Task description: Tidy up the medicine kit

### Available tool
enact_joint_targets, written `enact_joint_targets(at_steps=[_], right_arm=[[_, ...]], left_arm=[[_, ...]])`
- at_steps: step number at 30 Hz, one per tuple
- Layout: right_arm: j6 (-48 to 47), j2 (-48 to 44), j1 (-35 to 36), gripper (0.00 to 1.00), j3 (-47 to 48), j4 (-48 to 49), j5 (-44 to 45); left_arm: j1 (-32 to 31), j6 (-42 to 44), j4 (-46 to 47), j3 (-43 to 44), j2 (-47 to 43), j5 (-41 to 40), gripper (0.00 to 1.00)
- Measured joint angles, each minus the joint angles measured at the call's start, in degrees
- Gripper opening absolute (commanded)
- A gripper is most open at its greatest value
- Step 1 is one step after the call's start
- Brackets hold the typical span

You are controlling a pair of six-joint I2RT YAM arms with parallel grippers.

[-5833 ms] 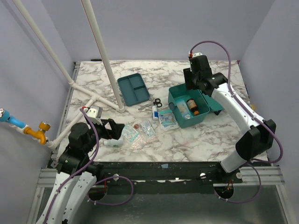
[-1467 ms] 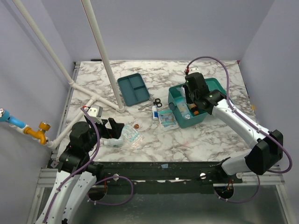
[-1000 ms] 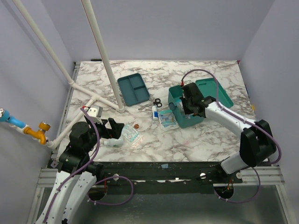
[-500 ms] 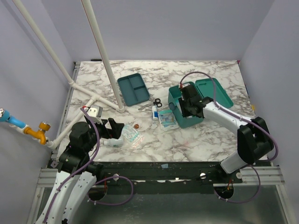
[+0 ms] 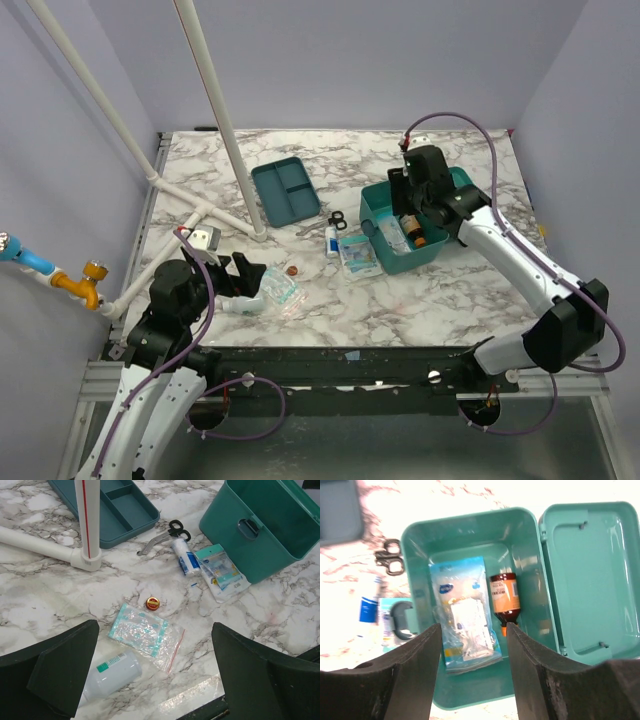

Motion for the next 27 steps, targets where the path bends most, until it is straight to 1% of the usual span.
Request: enact_joint_targets(at_steps=[3, 6, 14, 20, 23, 27], right_arm=[[1.3, -1.0, 0.3, 0.59, 3.1, -0.9, -2.1], [2.7, -1.1, 2.3, 0.60, 5.2, -1.6, -3.8], [7.1, -0.1, 14.8, 0.60, 5.9, -1.7, -8.3], [10.9, 5.4, 25.0, 0.60, 6.0, 0.8, -9.4], [13.2, 8.1, 28.4, 0.60, 5.7, 3.3, -10.7], [16.5, 10.0, 30.7, 0.61, 4.1, 8.0, -12.6]], left_arm=[[0.0, 0.0, 0.0, 0.0, 0.1, 0.0, 0.98], [0.0, 0.0, 0.0, 0.0, 0.2, 0.0, 0.99], [0.0, 0.0, 0.0, 0.0, 0.4, 0.0, 0.99], [0.0, 0.0, 0.0, 0.0, 0.4, -0.6, 0.99], [0.0, 0.0, -0.4, 0.0, 0.8, -1.4, 0.99], [0.0, -0.1, -1.4, 0.0, 1.7, -2.8, 0.99]])
